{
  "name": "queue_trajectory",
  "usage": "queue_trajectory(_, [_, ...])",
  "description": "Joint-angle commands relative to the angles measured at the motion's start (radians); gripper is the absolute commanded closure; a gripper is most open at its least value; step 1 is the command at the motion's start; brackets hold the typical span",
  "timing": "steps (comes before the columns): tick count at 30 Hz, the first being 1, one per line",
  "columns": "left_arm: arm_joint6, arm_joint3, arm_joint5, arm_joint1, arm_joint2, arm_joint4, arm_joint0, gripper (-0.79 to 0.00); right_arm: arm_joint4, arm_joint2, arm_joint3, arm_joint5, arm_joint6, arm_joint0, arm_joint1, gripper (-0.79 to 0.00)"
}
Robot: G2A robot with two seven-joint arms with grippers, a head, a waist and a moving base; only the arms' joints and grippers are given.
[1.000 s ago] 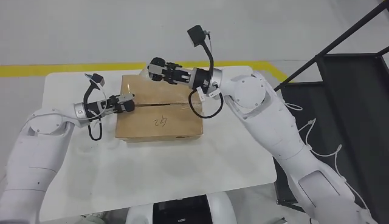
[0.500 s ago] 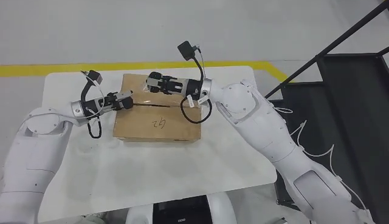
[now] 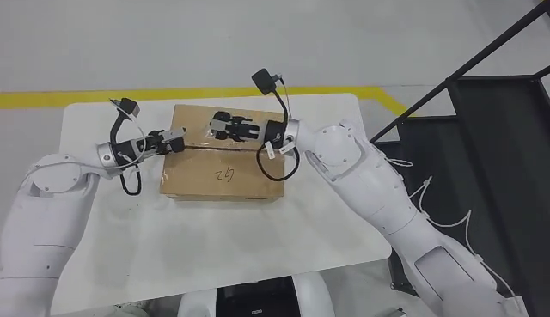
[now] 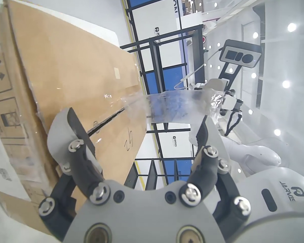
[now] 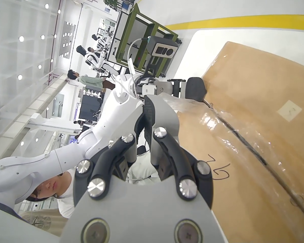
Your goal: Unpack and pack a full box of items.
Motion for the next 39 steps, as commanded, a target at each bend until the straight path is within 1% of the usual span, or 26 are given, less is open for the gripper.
queue_trajectory(1, [0.005, -0.001, -0.001, 0.0, -0.001, 0.003, 0.005, -0.785, 0.001, -0.006, 0.002, 0.0, 0.002, -0.004, -0.002, 0.0])
queue_trajectory(8, [0.014, -0.023, -0.003, 0.003, -0.013, 0.0, 0.006, -0.785, -0.013, -0.04, 0.005, 0.004, 0.008, -0.008, -0.01, 0.0])
queue_trajectory(19, [0.011, -0.061, -0.004, 0.012, -0.053, -0.037, 0.026, -0.785, -0.04, -0.093, 0.062, 0.022, -0.013, 0.008, -0.031, 0.0])
queue_trajectory(25, [0.033, -0.077, -0.007, 0.025, -0.13, -0.061, 0.042, -0.785, -0.051, -0.115, 0.09, 0.027, -0.02, 0.028, -0.043, 0.0])
queue_trajectory(31, [0.032, -0.137, 0.001, 0.041, -0.215, -0.077, 0.079, -0.785, -0.071, -0.155, 0.161, 0.047, -0.053, 0.071, -0.065, 0.0])
queue_trajectory(39, [0.031, -0.213, 0.029, 0.053, -0.276, -0.085, 0.145, -0.785, -0.052, -0.199, 0.276, 0.039, -0.078, 0.146, -0.104, 0.0])
